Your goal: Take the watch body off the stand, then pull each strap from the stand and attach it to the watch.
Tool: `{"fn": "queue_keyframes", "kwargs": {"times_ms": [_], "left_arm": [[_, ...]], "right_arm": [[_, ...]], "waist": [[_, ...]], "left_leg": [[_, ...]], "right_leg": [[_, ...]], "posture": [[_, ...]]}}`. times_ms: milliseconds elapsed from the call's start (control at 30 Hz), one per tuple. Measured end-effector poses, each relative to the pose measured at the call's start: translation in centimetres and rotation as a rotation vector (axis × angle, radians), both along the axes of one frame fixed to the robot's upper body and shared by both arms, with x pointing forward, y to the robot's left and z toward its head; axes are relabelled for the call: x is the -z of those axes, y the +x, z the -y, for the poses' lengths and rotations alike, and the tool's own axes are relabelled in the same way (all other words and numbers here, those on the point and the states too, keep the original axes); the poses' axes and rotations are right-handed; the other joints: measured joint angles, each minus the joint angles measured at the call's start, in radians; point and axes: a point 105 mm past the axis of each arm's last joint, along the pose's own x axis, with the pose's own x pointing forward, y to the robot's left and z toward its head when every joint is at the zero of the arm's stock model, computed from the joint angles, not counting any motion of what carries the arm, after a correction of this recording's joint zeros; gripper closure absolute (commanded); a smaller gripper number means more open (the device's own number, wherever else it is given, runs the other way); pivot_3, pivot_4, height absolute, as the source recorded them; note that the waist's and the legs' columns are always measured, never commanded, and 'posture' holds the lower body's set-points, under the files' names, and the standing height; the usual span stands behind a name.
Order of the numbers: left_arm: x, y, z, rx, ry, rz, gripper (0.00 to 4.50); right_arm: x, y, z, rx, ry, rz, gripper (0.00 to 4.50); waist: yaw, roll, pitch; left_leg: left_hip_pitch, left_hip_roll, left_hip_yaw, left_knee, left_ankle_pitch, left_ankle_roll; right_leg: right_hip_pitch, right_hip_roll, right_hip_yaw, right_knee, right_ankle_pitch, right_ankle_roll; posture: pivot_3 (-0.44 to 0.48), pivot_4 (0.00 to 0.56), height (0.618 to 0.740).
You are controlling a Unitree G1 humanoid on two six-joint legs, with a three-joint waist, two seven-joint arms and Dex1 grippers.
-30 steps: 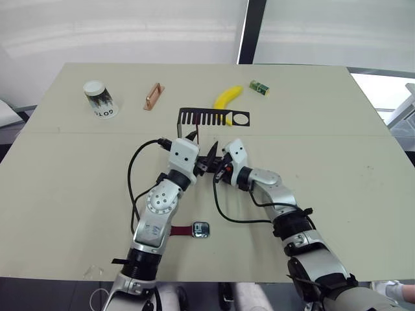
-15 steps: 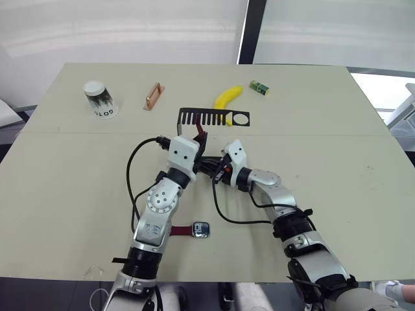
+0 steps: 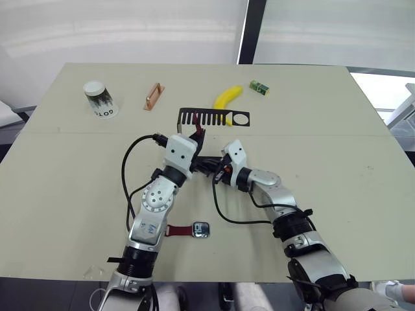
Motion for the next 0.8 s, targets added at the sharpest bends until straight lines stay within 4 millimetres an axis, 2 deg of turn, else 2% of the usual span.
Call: {"fn": "queue_keyframes", "kwargs": {"times_ms": [367,600,800], "left_arm": [[-0.3,-1.3,-0.4,0.034,-0.002,0.016,4.47],[-0.1,-2.1,-2.2,0.011,0.034,0.027,4.47],[-0.7,-2.2,-1.6,0.037,0.012,0.04,4.47]], "right_arm": [[0.0,0.0,-0.1,-0.002,0.003,0.0,4.5],[0.1,0.0,-0.1,0.0,0.004,-0.003,4.5],[0.1,0.0,-0.2,-0.001,0.008,-0.005,4.5]], "waist": [[-0.002,0.0,0.0],[0.0,0.0,0.0],[-0.001,0.0,0.0]], "left_leg": [[0.0,0.0,0.0,0.0,0.0,0.0],[0.0,0.0,0.0,-0.001,0.0,0.0],[0.0,0.0,0.0,-0.001,0.0,0.0]], "right_leg": [[0.0,0.0,0.0,0.0,0.0,0.0],[0.0,0.0,0.0,-0.001,0.0,0.0],[0.0,0.0,0.0,-0.001,0.0,0.0]], "posture": [[0.0,0.15,0.729],[0.0,0.15,0.729],[0.0,0.15,0.729]]}}
